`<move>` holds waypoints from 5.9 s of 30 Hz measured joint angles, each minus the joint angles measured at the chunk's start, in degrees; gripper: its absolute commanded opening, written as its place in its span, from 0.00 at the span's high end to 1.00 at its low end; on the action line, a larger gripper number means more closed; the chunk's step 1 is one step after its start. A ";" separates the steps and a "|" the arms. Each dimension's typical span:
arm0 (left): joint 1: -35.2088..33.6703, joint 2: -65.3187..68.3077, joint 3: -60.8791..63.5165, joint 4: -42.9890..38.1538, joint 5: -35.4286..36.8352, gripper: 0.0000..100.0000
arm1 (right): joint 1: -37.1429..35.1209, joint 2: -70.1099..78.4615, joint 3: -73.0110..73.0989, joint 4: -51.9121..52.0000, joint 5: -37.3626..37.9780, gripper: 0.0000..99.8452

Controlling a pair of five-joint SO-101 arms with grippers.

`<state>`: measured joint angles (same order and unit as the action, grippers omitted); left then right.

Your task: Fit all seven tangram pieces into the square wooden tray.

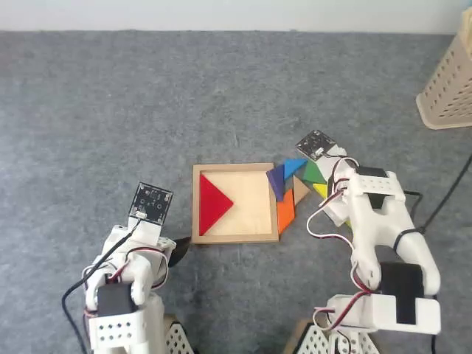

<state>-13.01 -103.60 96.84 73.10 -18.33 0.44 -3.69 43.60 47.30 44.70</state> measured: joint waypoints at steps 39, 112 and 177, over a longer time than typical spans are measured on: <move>0.00 0.00 0.00 0.00 0.00 0.65 | -2.81 3.96 -3.60 6.68 -16.53 0.69; 0.00 0.00 0.00 0.00 0.00 0.65 | -2.90 6.42 -15.38 15.30 -7.30 0.69; 0.00 0.00 0.00 0.00 0.00 0.65 | -7.56 -3.52 -6.68 16.79 -14.86 0.95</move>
<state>-13.01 -103.60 96.84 73.10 -18.33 -7.12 -7.21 36.92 64.09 29.85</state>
